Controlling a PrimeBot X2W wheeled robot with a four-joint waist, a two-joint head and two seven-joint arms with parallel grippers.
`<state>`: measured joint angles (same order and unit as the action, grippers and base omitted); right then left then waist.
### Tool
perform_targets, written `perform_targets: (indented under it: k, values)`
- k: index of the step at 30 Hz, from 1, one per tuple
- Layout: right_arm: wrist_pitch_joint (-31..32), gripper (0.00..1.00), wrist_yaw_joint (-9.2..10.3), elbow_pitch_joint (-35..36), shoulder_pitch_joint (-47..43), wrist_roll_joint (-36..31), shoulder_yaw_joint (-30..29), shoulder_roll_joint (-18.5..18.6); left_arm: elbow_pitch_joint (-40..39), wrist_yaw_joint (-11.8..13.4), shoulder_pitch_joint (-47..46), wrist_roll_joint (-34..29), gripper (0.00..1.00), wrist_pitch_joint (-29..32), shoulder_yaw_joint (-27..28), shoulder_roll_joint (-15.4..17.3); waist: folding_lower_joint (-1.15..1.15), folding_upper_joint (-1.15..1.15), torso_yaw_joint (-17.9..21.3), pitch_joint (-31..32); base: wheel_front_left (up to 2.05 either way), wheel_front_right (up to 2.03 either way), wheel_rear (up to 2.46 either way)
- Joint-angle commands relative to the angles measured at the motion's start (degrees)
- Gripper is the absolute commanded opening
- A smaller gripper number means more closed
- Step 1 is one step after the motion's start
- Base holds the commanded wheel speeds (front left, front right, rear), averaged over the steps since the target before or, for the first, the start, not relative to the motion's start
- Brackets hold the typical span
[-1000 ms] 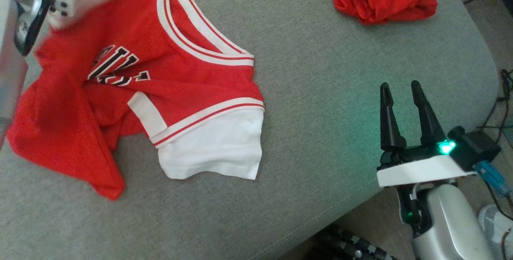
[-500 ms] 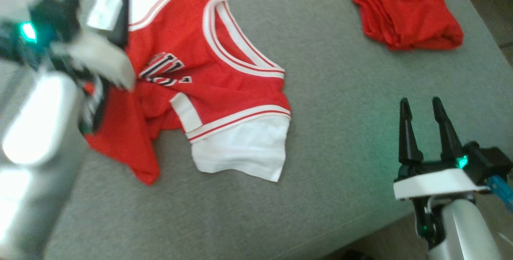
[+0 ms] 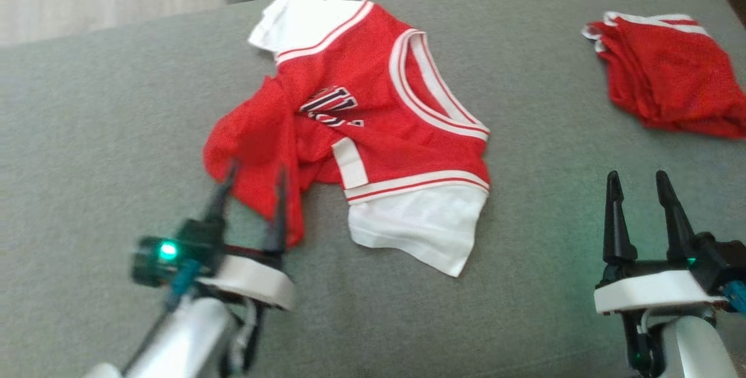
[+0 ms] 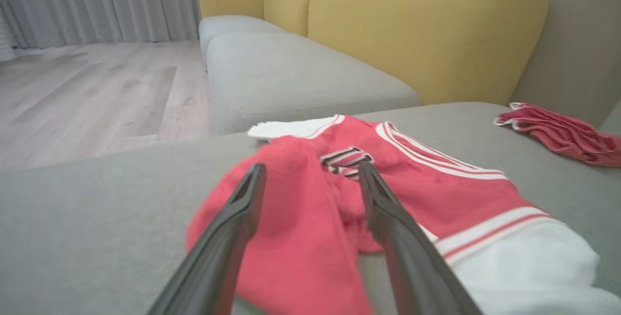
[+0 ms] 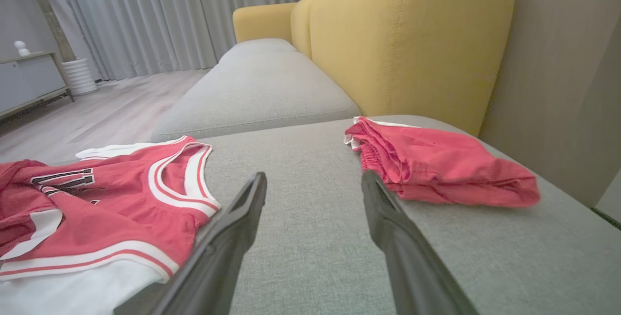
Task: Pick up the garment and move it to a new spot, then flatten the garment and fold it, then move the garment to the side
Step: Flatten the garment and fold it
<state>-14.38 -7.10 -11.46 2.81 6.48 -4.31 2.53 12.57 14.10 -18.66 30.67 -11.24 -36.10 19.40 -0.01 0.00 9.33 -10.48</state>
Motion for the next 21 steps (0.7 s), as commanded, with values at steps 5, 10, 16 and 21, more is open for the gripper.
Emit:
perform_targets:
  k: [5,10,16,21]
  values:
    - [-0.62,1.00,-0.39,1.55,0.60,-0.32,2.02,0.34,2.01,-1.21,-2.18,-1.29,1.00,1.57,-4.24,-4.63,0.01,0.00,-2.39,-0.71,0.00,0.00,0.00]
    - [-0.62,1.00,-0.39,1.56,1.09,-0.05,2.63,0.34,6.23,-0.66,-2.94,-2.32,1.00,2.20,-5.78,-5.91,0.01,0.00,-1.68,-1.81,0.00,0.00,0.00]
    - [-0.62,1.00,-0.39,1.51,1.26,0.16,2.43,0.34,12.07,1.77,-3.77,-3.42,1.00,1.33,-5.40,-5.99,0.01,0.00,-0.40,-3.01,0.00,0.00,0.00]
    - [-0.62,1.00,-0.39,1.47,1.35,0.47,2.22,0.34,14.36,2.70,-4.02,-3.28,0.69,0.95,-4.88,-5.87,0.01,0.00,-0.02,-3.50,0.00,0.00,0.00]
